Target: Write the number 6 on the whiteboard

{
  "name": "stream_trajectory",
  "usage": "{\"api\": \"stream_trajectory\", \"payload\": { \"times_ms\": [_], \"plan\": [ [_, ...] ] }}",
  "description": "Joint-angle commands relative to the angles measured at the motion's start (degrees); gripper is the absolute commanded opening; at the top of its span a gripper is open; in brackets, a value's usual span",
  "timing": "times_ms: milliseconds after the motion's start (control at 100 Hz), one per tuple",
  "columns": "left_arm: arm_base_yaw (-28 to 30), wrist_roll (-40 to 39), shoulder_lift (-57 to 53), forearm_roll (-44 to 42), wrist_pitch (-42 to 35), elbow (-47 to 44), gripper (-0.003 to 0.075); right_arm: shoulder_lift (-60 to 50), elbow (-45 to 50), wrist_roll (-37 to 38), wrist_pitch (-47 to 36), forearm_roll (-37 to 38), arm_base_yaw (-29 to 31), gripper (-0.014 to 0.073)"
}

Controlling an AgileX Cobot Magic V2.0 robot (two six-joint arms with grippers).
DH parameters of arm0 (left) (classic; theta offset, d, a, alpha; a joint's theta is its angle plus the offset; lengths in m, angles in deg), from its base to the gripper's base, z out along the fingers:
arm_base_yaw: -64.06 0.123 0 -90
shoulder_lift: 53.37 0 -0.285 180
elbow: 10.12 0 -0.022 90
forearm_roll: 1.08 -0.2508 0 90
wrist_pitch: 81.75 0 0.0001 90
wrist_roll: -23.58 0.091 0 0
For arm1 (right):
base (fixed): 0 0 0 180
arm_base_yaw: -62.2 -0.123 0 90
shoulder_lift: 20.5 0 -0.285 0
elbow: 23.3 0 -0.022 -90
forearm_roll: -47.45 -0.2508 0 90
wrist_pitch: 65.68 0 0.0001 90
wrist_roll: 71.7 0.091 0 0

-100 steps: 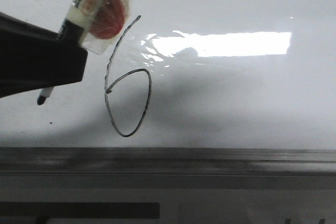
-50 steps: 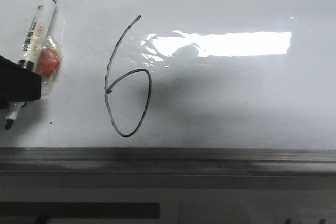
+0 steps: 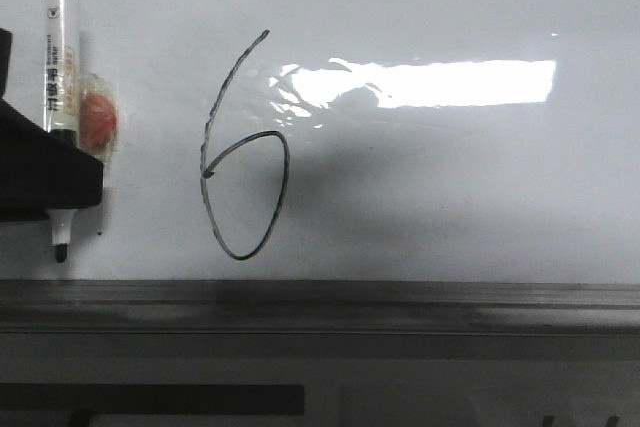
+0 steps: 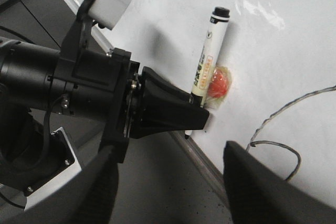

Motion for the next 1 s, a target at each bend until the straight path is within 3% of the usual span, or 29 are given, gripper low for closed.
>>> {"api": "stream_trajectory", "payload": {
  "times_ms": [0,150,390,460,490,600,910,990],
  "plan": [
    [0.44,-0.68,-0.43,0.84,-5.68,1.7,0.0112,-1.06,-1.62,-0.52,-3.12,0.15,0.23,0.0384],
    [0.44,-0.68,-1.98,0.84,-5.68,1.7,0.0257,-1.06,-1.62,-0.52,-2.72,0.15,0.23,0.0384],
    [0.44,-0.58,-6.45,0.69,-3.74,1.7,0.0269,-1.18,-1.62,-0.52,-2.72,0.15,0.23,0.0356],
    [0.44,-0.45,-8.4,0.51,-2.42,1.7,0.0269,-1.4,-1.62,-0.52,-2.7,0.15,0.23,0.0241],
    [0.44,-0.44,-9.43,0.23,-1.9,1.7,0.0269,-1.44,-1.5,-0.52,-2.7,0.15,0.23,0.0147],
    [0.44,-0.44,-12.58,-0.97,-0.08,1.7,0.0262,-2.26,-1.39,-0.52,-2.7,0.65,0.23,-0.0075],
    [0.44,-0.44,-21.95,-2.65,3.2,1.7,0.026,-8.41,3.03,-0.52,-4.73,1.48,0.23,-0.0063],
    [0.44,-0.44,-24.99,-4.18,3.86,1.7,0.0203,-11.62,6.03,-0.52,-6.9,2.52,0.23,-0.0063]
  ]
}}
